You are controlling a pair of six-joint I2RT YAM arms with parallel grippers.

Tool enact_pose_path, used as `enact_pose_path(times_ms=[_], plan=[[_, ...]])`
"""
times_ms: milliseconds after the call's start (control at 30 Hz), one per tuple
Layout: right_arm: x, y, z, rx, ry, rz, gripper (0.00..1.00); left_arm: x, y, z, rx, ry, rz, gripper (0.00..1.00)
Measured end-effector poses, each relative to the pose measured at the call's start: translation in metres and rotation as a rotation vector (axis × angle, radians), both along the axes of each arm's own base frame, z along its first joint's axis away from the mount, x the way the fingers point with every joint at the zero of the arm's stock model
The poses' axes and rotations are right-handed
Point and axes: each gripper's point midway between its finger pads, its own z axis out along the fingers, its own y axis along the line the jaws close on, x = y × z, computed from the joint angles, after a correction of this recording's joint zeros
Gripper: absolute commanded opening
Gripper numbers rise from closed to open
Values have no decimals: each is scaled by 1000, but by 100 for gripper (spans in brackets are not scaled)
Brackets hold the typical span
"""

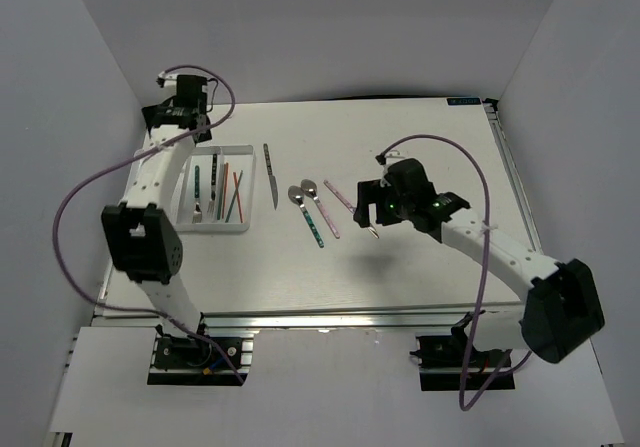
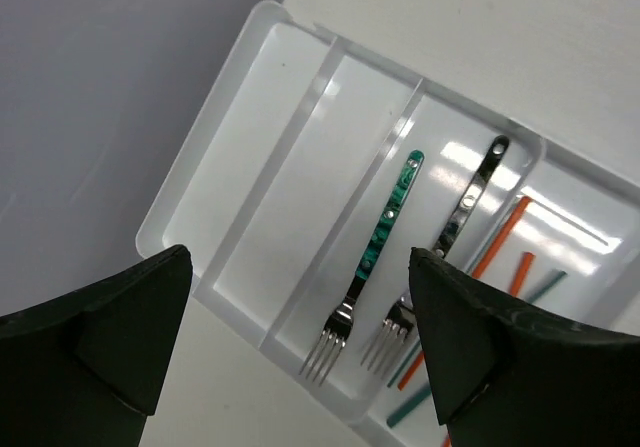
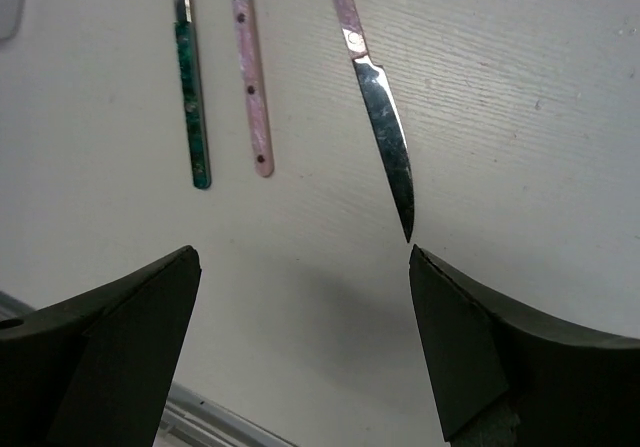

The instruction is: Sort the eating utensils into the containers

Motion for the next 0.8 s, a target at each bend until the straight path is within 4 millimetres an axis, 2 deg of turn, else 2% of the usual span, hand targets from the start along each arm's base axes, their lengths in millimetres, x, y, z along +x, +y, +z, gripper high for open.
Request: enact_pose_path(times_ms=[67,133,200,267,333,400,500,567,633,800], plan=[[6,2,-17,-57,32,-8,88,-23,-2,34,-29,-95,6,98],[10,6,-31,-111,55,-5,83,-61,-4,60,-63,-185,1,98],[17,10,-41,-164,68,5,67,-99,-7,83,-105,-298,-20,98],[29,19,-50,-211,70,23,54,-133,-12,88,-153,-399,-50,98],[43,27,-58,-248,68,43,53,-159,-17,79,-196,-479,-82,98],[58,35,-66,-283,60,61,53,-175,-21,56,-225,-487,-103,98],[77,45,-79,-329,54,98,54,-183,-28,16,-257,-412,-124,98],[89,52,-85,-352,49,116,54,-181,-33,-1,-278,-362,-137,98],[103,60,-93,-373,49,134,54,-179,-39,-7,-303,-353,-157,98],[128,73,-109,-410,54,162,50,-175,-48,-2,-336,-379,-194,98]])
